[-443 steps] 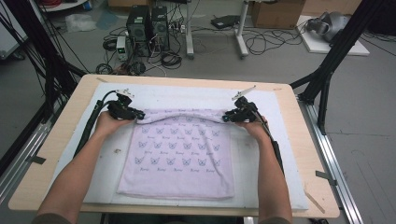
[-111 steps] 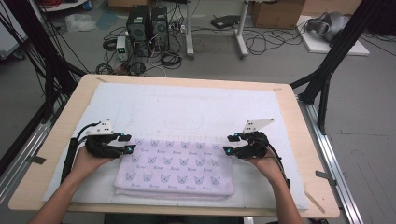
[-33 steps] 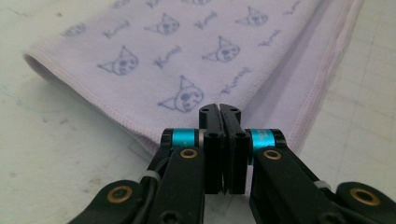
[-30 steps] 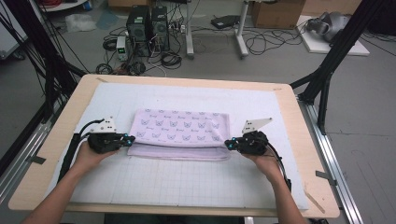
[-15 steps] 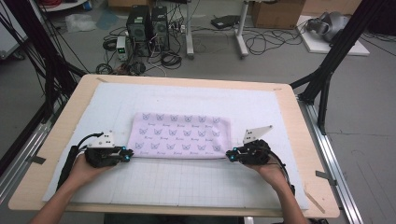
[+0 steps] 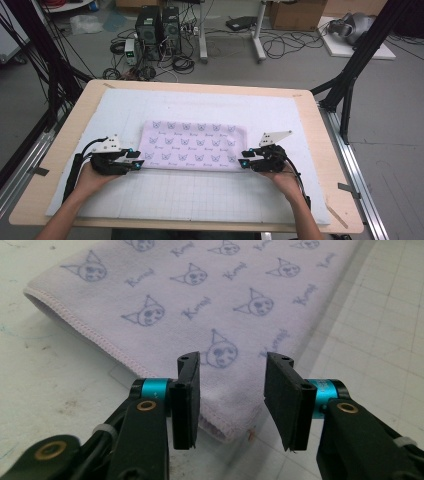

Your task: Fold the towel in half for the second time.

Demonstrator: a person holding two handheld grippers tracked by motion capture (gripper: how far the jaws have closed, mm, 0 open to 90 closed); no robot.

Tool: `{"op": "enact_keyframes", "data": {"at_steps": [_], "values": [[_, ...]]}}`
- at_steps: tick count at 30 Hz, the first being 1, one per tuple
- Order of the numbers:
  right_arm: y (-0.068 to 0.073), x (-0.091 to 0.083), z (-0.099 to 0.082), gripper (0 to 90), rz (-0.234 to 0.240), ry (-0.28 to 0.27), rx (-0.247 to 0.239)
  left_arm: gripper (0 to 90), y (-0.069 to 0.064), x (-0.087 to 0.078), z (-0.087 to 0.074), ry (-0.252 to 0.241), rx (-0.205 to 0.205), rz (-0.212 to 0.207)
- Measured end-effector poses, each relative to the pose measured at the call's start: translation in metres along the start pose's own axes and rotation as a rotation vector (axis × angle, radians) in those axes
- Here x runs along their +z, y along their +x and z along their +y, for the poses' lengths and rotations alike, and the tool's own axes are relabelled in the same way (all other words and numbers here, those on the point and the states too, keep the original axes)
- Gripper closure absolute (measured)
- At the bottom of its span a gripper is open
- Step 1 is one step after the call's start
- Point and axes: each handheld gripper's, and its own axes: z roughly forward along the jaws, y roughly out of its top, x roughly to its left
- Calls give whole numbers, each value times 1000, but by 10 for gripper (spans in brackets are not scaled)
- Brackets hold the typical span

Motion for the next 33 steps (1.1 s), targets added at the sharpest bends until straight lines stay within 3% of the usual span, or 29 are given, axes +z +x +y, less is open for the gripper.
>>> {"op": "enact_keyframes", "data": {"at_steps": [9,17,21,33], "values": [[4,-8,3,425,-80,-50,13,489,-1,-5,1,-25,-34,17],[16,-21,3,318,-152,-66,12,392,-10,-22,-3,-48,-65,77],[21,-26,-3,297,-171,-79,16,361,-13,-29,-8,-49,-88,97],[37,-41,-22,226,-209,-80,34,321,-28,-42,-18,-50,-105,119]]}}
